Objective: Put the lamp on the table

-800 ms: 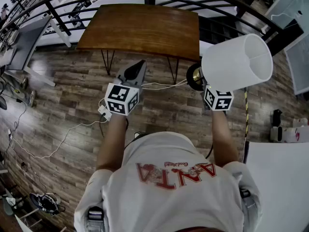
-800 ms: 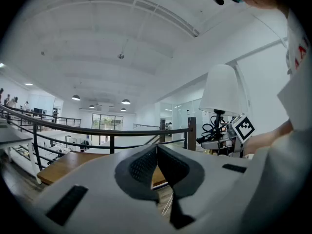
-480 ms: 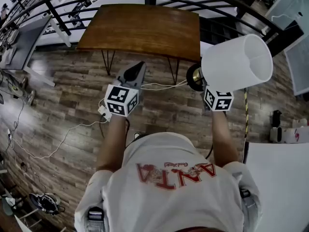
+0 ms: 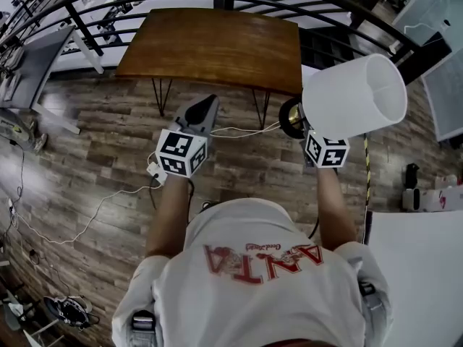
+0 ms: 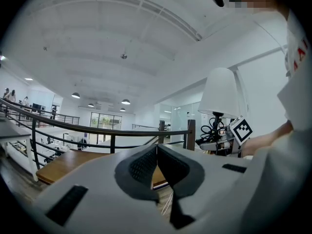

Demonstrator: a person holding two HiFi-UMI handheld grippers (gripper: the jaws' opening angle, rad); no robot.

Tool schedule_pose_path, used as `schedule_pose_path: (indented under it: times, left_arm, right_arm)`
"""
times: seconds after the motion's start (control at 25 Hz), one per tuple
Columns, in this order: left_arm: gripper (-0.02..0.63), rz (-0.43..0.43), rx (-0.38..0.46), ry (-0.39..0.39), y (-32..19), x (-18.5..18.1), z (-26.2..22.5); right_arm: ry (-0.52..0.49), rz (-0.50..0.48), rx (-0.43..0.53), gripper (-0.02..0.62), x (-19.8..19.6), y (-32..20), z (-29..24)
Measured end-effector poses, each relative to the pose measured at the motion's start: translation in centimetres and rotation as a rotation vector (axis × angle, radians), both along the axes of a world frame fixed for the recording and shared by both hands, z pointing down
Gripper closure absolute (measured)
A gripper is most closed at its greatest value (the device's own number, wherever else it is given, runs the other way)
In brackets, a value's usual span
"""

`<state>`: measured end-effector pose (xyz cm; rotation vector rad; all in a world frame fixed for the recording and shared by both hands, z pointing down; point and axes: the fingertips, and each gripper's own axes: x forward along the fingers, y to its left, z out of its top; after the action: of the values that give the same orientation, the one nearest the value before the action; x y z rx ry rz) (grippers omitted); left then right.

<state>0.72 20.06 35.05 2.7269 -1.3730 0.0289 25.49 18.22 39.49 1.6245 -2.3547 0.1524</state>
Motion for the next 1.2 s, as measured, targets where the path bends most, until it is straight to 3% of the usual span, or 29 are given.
schedule_pose_path:
  times: [0.4,0.68,1.2]
  left_arm:
    - [0.597,0.028,0.012,-0.028,-1.5,-6.0,0.6]
    - [0.597,-0.005,-0.02,-0.017,-3.4,-10.6,1.4]
    - [0.597,-0.041,-0.031,-0.007,-10.8,-13.2,1.8]
  right_arm:
    - [-0.009,0.029,0.02,0.523,-5.9,-0.9,-0.1]
    - [-0.015,0.013,0.009,0.523,-9.9,-2.3,0.1]
    - [-0.018,-0.035,0.004,0.523,-13.1,-10.9,0.3]
